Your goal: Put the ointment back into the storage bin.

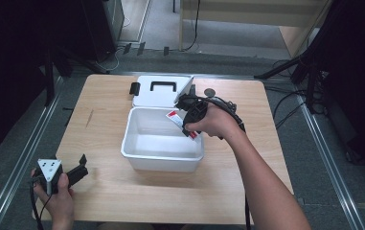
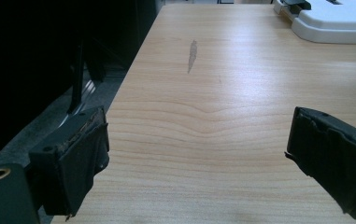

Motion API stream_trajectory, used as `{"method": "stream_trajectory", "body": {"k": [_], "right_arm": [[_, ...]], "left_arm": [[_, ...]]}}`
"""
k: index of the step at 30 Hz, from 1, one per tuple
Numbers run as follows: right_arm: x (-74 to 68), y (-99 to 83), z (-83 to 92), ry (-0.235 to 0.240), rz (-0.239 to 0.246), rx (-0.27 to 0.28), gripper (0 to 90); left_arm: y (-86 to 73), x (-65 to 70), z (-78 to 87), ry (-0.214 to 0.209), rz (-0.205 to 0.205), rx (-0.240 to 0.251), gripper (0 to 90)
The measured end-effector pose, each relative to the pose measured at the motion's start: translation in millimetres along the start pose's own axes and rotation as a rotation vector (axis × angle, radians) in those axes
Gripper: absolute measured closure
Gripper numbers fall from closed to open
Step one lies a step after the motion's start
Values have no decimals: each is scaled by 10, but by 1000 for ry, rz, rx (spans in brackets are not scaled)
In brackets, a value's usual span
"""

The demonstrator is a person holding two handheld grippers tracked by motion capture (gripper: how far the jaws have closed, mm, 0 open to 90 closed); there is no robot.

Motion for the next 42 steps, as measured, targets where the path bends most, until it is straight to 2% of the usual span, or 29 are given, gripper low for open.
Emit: {"method": "stream_trajectory", "body": {"k": [5,9,16,19,22,25,30,35,39,42], "right_arm": [[24,-7,-123,-2,0,-9,722],[39,-34,-223,-20,55,-10,721],[12,-82,-383,-36,76,-33,721],[-17,-86,-442,-40,104,-38,721],[-54,-99,-509,-42,164,-54,721],[-81,-114,-568,-43,183,-77,720],[-67,-159,-641,-64,206,-114,719],[-86,-195,-687,-66,239,-139,719],[-89,-211,-714,-80,265,-147,717],[-96,-213,-711,-73,261,-143,714]], "left_arm": [[-1,-1,1,0,0,-1,61],[-1,0,2,0,-2,-3,61],[-2,0,-2,1,-1,-4,61],[-1,-6,-2,0,-2,-5,61],[-2,-6,-2,0,-2,-6,61],[-3,-7,-2,0,-1,-8,62],[-3,-7,-2,-2,2,-10,62],[-3,-8,-3,-1,1,-11,62],[-4,-8,-4,0,2,-11,62],[-4,-7,-5,-1,2,-11,62]]}}
Point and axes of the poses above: each handheld gripper's, and its own axes: z roughly backward along the jaws, y roughly out of its top, x roughly to its right, the point moved 7 cm from there along -z, roughly forward along the jaws, and after that the axes turned 15 degrees about x, right-handed, at the moved point
